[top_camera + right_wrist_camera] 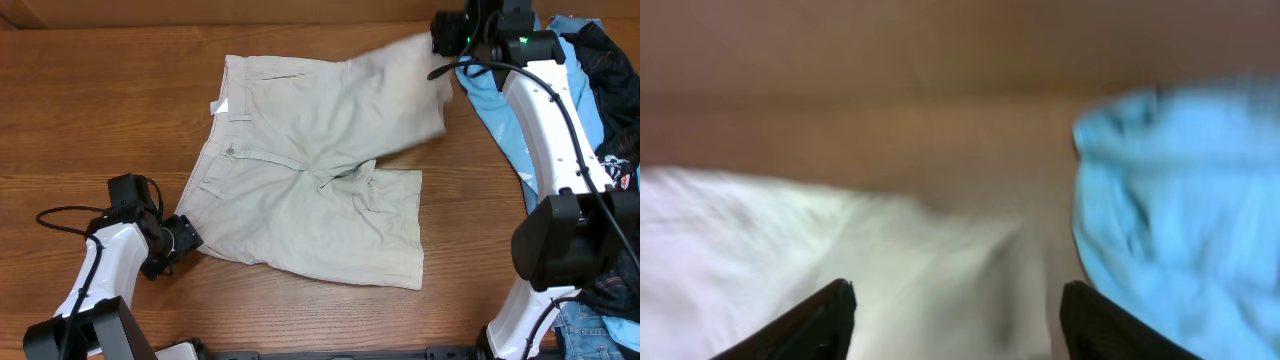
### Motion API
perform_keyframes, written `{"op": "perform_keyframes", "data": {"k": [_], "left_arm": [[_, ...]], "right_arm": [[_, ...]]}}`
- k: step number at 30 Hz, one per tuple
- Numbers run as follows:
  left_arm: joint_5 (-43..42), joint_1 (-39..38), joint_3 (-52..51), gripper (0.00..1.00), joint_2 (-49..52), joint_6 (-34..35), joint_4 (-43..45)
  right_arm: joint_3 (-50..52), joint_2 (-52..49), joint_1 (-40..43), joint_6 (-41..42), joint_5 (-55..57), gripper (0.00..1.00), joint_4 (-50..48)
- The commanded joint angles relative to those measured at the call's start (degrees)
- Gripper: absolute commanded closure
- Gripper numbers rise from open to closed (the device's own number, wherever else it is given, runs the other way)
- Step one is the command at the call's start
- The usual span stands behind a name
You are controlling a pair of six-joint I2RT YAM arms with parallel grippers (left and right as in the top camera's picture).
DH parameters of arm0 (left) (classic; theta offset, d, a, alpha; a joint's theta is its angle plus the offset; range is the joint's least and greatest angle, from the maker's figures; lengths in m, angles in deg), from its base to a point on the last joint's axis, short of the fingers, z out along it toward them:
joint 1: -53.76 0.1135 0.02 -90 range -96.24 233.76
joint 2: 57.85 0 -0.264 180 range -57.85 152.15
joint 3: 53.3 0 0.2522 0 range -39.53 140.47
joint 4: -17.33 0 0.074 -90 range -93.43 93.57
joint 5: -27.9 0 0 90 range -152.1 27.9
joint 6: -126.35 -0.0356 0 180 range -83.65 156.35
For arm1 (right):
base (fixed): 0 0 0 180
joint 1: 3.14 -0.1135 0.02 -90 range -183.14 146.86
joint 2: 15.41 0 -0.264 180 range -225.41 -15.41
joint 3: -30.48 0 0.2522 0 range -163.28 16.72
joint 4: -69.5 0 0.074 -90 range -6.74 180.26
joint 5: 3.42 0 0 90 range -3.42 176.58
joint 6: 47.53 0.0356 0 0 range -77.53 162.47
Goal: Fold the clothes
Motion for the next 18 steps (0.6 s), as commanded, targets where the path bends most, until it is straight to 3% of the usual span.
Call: {"op": "perform_keyframes", "data": {"k": [1, 10, 18], "left_arm": [[0.74, -0.15, -0.46, 0.28, -0.11, -1.11, -0.24], [0.79, -0.15, -0.39, 0.27, -0.11, -1.18, 0.44], [-0.33, -0.15, 8.74, 0.27, -0.13, -4.11, -5.31]], "right_arm": [[1.68, -4.04, 0.72, -0.13, 2.89, 0.26, 4.5], [1.66, -3.87, 1.51, 3.02, 4.42, 0.19, 17.57], [1.64, -1.92, 1.9, 5.9, 4.42, 0.23, 25.88]]}}
